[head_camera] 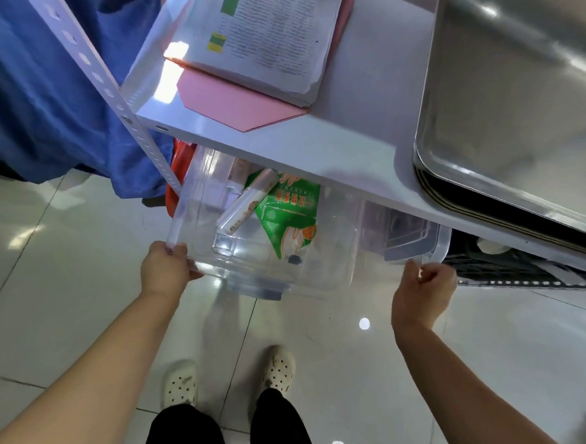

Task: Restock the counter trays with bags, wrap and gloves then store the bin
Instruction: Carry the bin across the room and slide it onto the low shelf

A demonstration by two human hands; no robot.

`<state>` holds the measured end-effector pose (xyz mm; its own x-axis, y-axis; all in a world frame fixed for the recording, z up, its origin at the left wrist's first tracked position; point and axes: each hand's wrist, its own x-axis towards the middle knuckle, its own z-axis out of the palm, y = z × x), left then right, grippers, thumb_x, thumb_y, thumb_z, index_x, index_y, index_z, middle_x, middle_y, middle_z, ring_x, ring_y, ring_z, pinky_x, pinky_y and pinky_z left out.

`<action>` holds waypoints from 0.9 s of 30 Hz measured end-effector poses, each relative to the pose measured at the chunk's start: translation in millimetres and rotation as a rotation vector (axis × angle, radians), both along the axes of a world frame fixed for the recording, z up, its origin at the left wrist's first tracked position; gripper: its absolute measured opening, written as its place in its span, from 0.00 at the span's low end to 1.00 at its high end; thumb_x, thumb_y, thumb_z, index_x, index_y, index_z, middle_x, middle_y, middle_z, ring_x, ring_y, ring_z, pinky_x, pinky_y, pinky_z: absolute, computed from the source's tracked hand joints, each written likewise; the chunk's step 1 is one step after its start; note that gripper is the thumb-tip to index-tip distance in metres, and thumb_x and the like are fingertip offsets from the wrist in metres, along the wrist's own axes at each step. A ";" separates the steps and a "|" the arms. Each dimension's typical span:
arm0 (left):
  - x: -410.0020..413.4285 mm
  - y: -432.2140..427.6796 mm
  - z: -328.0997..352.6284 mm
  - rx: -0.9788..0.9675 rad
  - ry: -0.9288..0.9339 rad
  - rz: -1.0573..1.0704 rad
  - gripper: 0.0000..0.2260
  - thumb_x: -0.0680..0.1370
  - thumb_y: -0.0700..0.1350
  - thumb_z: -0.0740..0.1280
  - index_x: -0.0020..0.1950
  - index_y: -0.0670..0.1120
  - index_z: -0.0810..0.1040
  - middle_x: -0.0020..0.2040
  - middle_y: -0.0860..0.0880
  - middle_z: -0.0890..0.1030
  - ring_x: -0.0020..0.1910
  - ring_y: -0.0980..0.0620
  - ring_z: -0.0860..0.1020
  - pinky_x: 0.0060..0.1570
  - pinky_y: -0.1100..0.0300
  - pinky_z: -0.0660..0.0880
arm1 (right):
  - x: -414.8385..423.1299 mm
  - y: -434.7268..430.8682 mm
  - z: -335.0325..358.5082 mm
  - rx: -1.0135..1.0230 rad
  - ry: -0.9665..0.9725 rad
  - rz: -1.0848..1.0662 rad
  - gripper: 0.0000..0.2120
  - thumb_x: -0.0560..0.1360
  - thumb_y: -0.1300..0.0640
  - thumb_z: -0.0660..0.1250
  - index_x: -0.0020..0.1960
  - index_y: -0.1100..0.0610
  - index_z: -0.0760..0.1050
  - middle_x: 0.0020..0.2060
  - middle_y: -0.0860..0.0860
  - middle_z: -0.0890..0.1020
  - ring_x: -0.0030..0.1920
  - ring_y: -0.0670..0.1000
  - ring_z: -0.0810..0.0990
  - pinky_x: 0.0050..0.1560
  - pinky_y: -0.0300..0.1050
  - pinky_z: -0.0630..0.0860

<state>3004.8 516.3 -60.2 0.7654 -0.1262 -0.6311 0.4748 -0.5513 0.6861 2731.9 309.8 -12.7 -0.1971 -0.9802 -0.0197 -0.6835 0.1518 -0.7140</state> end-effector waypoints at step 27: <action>30.9 28.2 9.9 -0.021 -0.105 -0.344 0.13 0.73 0.35 0.61 0.51 0.51 0.75 0.47 0.46 0.80 0.49 0.40 0.79 0.56 0.46 0.76 | 82.7 62.2 -1.4 0.025 -0.041 0.254 0.12 0.71 0.60 0.71 0.49 0.57 0.69 0.47 0.51 0.70 0.46 0.48 0.70 0.51 0.43 0.69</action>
<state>3035.7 544.5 -50.4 0.7367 -0.3997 -0.5455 0.1899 -0.6518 0.7342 2814.5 372.1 -14.1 0.0565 -0.9973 -0.0475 -0.6725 -0.0028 -0.7401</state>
